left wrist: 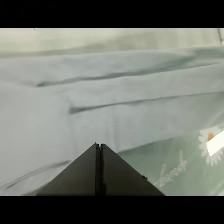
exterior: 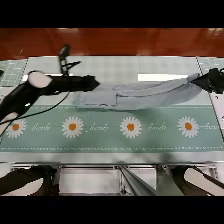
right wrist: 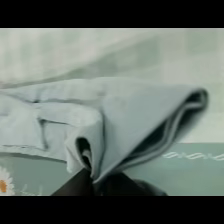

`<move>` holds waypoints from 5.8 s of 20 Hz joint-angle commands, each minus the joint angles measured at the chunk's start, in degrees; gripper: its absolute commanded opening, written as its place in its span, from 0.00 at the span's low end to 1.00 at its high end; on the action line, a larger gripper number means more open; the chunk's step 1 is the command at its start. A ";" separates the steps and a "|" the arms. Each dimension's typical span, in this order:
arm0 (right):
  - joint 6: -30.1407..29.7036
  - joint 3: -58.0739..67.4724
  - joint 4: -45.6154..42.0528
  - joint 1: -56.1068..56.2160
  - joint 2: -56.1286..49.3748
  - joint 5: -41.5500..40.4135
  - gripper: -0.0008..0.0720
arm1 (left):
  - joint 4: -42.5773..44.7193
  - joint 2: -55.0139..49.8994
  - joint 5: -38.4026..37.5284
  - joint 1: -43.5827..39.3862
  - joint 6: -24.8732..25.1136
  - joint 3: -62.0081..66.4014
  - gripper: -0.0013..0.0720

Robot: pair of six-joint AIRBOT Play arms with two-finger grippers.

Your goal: Fold the shirts.

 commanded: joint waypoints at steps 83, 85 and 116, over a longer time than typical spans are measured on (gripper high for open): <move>2.34 -5.14 15.21 35.47 -19.85 -17.20 0.05 | 18.27 32.83 -10.38 17.99 -16.22 -21.90 0.06; 6.45 4.04 9.60 36.06 -19.34 -14.67 0.05 | 18.27 32.83 -10.36 17.99 -16.22 -21.90 0.06; 24.65 44.83 -27.32 -36.22 -11.65 29.27 0.05 | 17.88 32.81 -0.87 18.12 -14.03 -21.90 0.06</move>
